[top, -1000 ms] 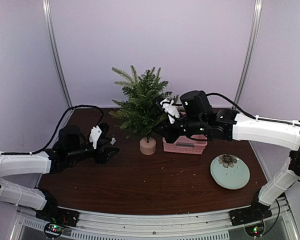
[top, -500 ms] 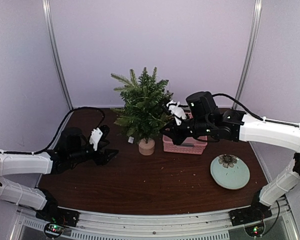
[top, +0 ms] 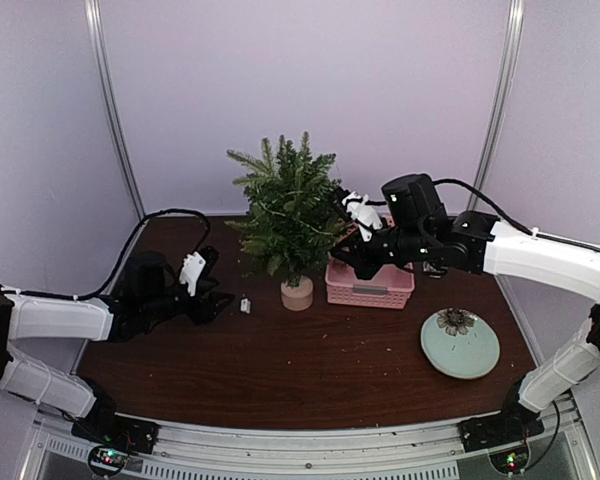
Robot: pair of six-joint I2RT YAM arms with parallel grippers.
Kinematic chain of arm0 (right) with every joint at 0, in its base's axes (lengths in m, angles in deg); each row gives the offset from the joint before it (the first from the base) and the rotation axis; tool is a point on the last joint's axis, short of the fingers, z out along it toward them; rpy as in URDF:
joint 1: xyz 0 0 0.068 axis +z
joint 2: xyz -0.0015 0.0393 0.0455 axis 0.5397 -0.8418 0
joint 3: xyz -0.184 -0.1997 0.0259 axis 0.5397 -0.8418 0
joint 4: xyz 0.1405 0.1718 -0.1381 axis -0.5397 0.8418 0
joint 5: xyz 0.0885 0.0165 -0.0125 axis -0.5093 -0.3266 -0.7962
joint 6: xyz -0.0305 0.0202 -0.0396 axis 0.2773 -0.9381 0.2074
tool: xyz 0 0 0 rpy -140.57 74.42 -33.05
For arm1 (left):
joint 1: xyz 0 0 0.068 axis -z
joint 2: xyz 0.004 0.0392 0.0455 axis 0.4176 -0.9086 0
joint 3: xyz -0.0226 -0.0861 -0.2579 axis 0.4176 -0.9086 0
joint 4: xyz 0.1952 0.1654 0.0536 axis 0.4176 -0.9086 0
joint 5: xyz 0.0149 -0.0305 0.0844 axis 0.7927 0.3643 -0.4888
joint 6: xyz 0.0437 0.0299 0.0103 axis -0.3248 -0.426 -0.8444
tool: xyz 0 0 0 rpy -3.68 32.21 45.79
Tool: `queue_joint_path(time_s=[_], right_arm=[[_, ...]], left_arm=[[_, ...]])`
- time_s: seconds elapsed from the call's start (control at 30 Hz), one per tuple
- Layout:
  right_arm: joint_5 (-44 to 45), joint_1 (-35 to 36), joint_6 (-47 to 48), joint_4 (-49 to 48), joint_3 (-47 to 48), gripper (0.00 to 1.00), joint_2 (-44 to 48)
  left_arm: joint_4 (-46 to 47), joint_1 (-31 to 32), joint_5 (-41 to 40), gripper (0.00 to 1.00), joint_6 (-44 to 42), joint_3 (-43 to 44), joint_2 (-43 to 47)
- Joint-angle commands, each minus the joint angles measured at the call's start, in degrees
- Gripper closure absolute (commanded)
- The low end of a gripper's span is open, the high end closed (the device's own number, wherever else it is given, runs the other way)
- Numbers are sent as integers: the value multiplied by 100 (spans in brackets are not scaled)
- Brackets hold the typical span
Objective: Decorate the small christmas tree
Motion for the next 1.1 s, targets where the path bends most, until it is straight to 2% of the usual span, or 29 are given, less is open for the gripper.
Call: queue_joint_path(time_s=[0.0,0.2,0.33,0.53,0.7,0.97,1.07], right_arm=[[17,-30,205,87,254,100,-25],[19,-33,203,99,267,100,-24],[32,-38,205,139,318,100,-56],[87,-39,222,199,359,100,-43],[76,-38,230,234,419,100,-68],[83,-37,152,285,461,100,-97],[85,-38,169,327,474,100,-96]], left_arm=[[324,-33,429,43,-244,214,-97],[154,-33,763,45,-513,307,-212],[453,-73,542,49,-442,341,-363],[863,-173,795,53,-148,558,-784],[1360,-174,870,60,109,789,-1237],[1823,-174,1145,84,174,1486,-2096],[1869,-174,1165,85,154,1679,-2291]])
